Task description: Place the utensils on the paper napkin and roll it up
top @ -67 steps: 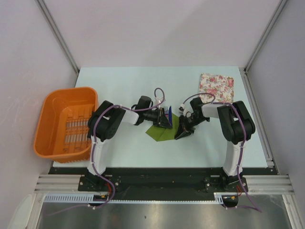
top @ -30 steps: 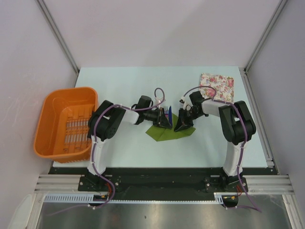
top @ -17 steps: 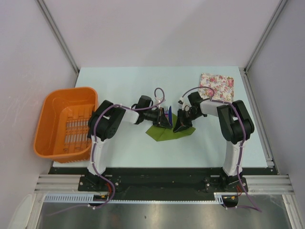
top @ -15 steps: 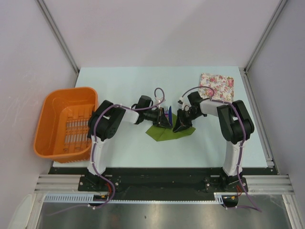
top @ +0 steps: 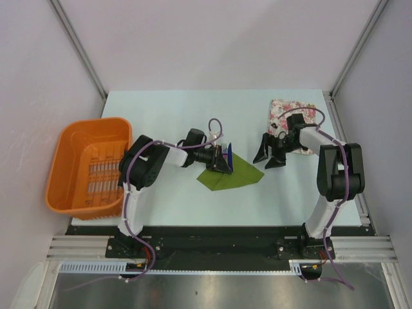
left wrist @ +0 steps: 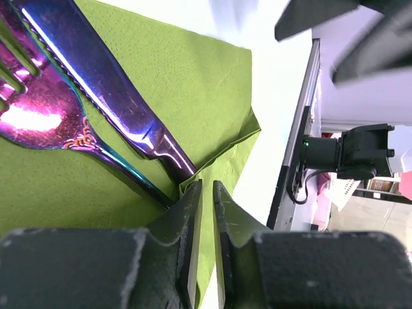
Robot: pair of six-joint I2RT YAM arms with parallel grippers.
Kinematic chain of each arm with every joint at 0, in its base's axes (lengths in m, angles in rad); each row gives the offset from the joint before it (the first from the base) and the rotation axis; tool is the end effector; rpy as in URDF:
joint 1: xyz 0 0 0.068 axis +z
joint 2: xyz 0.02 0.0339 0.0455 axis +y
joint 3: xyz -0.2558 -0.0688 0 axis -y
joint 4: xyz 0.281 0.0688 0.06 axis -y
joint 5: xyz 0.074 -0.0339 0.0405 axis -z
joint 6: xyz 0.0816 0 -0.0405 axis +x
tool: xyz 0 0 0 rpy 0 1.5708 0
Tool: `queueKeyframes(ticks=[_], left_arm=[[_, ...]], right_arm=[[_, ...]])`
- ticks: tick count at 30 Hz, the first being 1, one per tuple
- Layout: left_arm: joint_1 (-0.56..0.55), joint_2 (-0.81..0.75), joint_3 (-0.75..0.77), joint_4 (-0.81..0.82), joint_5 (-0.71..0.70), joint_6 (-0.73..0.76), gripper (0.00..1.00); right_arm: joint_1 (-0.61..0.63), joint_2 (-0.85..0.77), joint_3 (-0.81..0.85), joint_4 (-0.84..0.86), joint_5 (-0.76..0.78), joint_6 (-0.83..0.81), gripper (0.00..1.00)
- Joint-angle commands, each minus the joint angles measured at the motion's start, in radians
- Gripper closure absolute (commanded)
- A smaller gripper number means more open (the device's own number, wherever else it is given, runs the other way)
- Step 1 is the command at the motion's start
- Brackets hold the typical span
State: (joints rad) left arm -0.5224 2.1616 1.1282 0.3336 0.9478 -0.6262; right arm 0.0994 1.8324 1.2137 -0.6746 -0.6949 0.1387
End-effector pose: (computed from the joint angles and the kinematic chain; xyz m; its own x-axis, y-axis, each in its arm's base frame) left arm 0.3577 -0.2824 0.0369 -0.9384 0.1457 -0.3133 0.3450 0.3469 -0.8721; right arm 0.3802 0.0904 0.1151 -0.9825 0.0087 -0.1862 -0.1161 0.7529 0.6478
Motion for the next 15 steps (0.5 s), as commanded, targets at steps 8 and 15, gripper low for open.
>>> queueKeyframes(ticks=[8, 15], left_arm=[[0.01, 0.015, 0.016, -0.019, -0.009, 0.046, 0.82], [0.01, 0.018, 0.012, -0.011, -0.012, 0.04, 0.82]], right_arm=[[-0.067, 0.048, -0.086, -0.011, 0.034, -0.057, 0.24], [-0.032, 0.152, -0.083, 0.076, -0.099, 0.011, 0.28]])
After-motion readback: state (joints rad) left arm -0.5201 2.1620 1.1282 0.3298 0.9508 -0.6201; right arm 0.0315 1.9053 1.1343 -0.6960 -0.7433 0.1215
